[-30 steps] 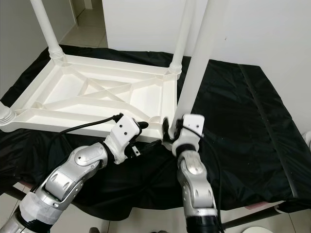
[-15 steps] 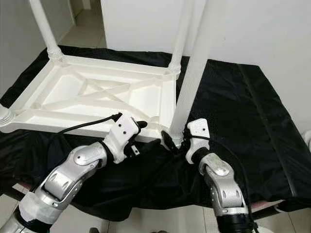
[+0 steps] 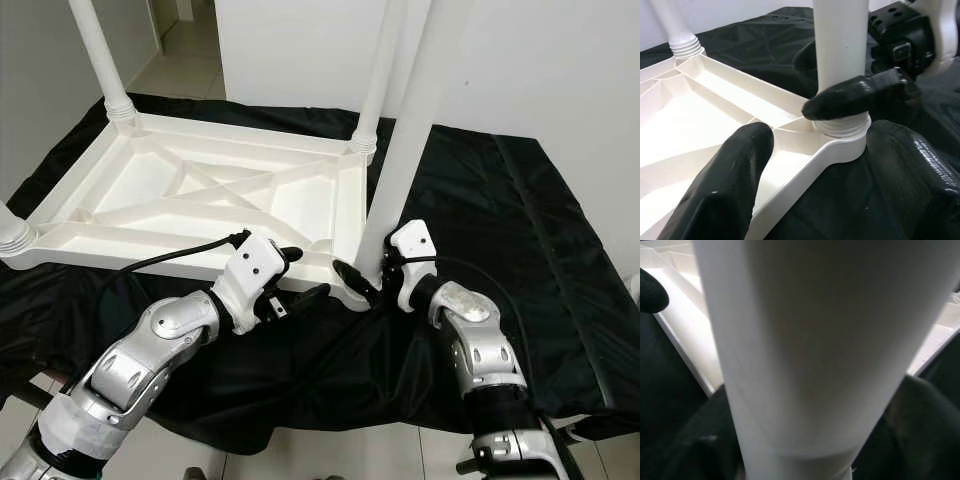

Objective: Building children table

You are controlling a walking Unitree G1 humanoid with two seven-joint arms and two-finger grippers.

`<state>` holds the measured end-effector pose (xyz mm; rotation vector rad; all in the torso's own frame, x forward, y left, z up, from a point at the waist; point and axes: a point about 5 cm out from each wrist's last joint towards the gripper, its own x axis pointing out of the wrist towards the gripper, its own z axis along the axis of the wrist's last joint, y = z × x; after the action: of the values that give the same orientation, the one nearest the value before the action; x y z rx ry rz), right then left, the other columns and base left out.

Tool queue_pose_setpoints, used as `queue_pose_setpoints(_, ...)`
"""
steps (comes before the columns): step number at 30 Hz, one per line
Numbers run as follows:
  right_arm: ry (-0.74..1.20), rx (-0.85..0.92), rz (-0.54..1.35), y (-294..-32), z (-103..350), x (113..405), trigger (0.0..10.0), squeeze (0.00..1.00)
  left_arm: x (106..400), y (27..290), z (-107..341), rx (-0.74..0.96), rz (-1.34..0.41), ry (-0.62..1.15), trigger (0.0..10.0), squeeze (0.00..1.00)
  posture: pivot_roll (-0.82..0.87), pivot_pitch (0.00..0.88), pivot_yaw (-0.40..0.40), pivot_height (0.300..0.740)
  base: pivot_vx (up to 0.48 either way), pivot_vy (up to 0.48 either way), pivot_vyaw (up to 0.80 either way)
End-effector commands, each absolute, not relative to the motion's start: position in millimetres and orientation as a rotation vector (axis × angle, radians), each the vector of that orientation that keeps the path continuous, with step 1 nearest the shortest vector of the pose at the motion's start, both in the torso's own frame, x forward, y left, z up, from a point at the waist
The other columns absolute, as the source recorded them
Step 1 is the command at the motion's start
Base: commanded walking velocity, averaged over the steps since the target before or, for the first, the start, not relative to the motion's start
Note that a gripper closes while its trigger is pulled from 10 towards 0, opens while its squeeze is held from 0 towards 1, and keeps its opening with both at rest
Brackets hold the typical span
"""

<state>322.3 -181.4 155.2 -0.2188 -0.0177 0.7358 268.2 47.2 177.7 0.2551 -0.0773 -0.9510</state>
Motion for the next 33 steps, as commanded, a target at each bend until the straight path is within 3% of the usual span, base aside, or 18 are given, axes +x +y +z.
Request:
queue_pose_setpoints(1, 0.006, -0.235, 0.776, -178.1, 149.1, 325.1, 0.0, 0.00, 256.8, 42.5, 173.4, 0.247, -1.099, -0.039, 10.0, 0.00, 0.03, 0.057, -0.054, 0.740, 0.000, 0.000, 0.00)
queue_pose_setpoints(13, 0.035, -0.192, 0.798, -183.1, 140.9, 327.1, 0.0, 0.00, 252.5, 47.2, 165.4, 0.293, -1.111, -0.014, 10.0, 0.00, 0.03, 0.051, -0.063, 0.740, 0.000, 0.000, 0.00)
queue_pose_setpoints(14, 0.035, -0.191, 0.789, -183.8, 139.4, 325.3, 1.9, 0.00, 253.8, 47.6, 165.4, 0.297, -1.104, -0.013, 10.0, 0.00, 0.03, 0.056, -0.060, 0.740, 0.000, 0.000, 0.00)
queue_pose_setpoints(15, 0.036, -0.174, 0.789, -183.5, 138.1, 323.6, 10.0, 0.00, 254.7, 47.9, 165.4, 0.298, -1.099, -0.010, 10.0, 0.00, 0.03, 0.057, -0.058, 0.740, 0.000, 0.000, 0.00)
queue_pose_setpoints(23, 0.037, -0.128, 0.746, -180.7, 136.8, 319.7, 10.0, 0.00, 255.0, 48.3, 165.6, 0.299, -1.097, -0.007, 10.0, 0.00, 0.02, 0.058, -0.056, 0.740, 0.000, 0.000, 0.00)
queue_pose_setpoints(33, 0.040, -0.067, 0.389, -167.0, 138.4, 315.1, 10.0, 0.00, 255.5, 46.5, 163.6, 0.313, -1.085, -0.007, 10.0, 0.00, 0.02, 0.052, -0.071, 0.740, 0.000, 0.000, 0.00)
